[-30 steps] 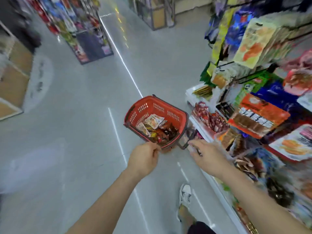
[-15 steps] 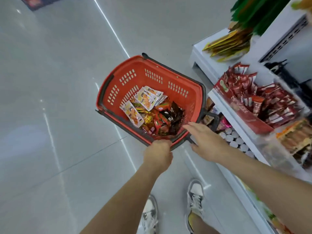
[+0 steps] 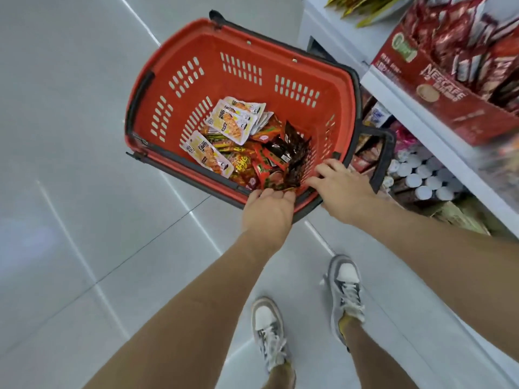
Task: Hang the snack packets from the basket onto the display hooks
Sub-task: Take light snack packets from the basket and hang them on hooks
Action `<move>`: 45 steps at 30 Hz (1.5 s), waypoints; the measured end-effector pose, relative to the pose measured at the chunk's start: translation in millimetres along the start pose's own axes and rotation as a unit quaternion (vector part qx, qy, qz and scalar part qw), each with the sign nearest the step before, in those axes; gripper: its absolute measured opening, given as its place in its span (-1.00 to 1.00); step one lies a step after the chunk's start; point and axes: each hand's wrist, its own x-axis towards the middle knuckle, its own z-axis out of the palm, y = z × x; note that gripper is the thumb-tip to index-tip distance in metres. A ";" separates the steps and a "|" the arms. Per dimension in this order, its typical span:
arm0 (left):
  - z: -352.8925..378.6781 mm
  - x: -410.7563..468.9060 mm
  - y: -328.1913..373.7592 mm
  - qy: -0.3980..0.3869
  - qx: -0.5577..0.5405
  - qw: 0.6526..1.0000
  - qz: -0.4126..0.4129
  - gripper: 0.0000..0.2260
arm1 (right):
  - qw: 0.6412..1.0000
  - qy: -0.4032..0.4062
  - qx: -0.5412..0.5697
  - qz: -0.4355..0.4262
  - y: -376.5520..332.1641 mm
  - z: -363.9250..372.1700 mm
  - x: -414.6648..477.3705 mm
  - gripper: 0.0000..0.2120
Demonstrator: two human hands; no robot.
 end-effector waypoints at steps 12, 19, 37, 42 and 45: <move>14.7 -14.0 9.3 0.005 0.123 0.992 0.024 -0.64 | 0.998 0.049 -0.044 0.010 -15.9 5.7 -22.0 -0.58; 30.7 -3.1 3.8 -0.023 0.161 0.986 0.044 -0.61 | 0.985 0.148 -0.089 0.017 -25.1 37.3 -17.9 -0.83; 72.2 -170.0 49.7 -0.185 -0.023 0.976 0.111 -0.50 | 0.974 -0.191 -0.040 -0.119 -57.2 88.9 -193.9 -0.36; 90.4 -190.1 88.7 -0.179 -0.005 0.978 0.110 -0.65 | 0.969 -0.240 0.048 -0.037 -17.2 111.7 -259.9 -0.21; 95.5 -195.3 111.7 -0.213 -0.003 0.970 0.120 -0.64 | 0.965 -0.257 0.048 -0.005 6.2 124.9 -298.4 -0.32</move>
